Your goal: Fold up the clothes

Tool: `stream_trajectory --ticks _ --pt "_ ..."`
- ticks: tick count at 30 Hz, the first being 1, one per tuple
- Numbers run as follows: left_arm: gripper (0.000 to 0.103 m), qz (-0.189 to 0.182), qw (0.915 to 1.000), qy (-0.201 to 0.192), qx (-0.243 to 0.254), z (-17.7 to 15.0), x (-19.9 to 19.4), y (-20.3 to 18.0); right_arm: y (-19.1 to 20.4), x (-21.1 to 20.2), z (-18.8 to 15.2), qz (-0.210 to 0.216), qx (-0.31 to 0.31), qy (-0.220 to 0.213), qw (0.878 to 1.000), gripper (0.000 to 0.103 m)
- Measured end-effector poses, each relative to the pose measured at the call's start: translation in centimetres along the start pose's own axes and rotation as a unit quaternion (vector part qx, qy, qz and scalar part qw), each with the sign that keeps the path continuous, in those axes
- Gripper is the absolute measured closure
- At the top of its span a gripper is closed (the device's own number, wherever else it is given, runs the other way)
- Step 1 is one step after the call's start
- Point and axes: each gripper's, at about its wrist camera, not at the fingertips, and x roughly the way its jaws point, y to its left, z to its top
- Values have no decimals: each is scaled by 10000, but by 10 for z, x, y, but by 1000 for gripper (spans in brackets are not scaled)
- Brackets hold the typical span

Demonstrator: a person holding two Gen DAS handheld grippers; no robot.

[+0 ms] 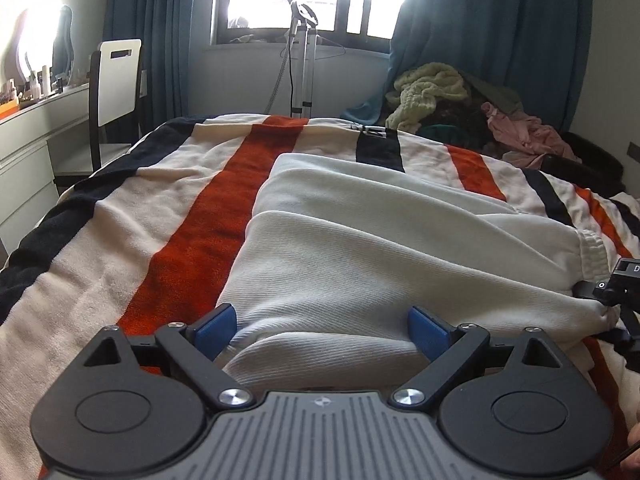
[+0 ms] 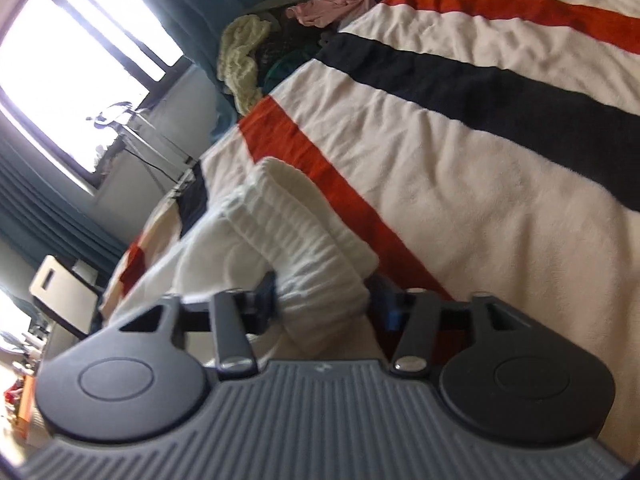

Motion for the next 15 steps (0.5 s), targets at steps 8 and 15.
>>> stream_trajectory --ticks 8,15 --pt "7 -88 9999 104 -40 1 2 2 -3 7 -5 -36 6 606 9982 18" --pt "6 -151 9996 183 -127 2 5 4 -14 21 -7 639 676 1021 9904 7"
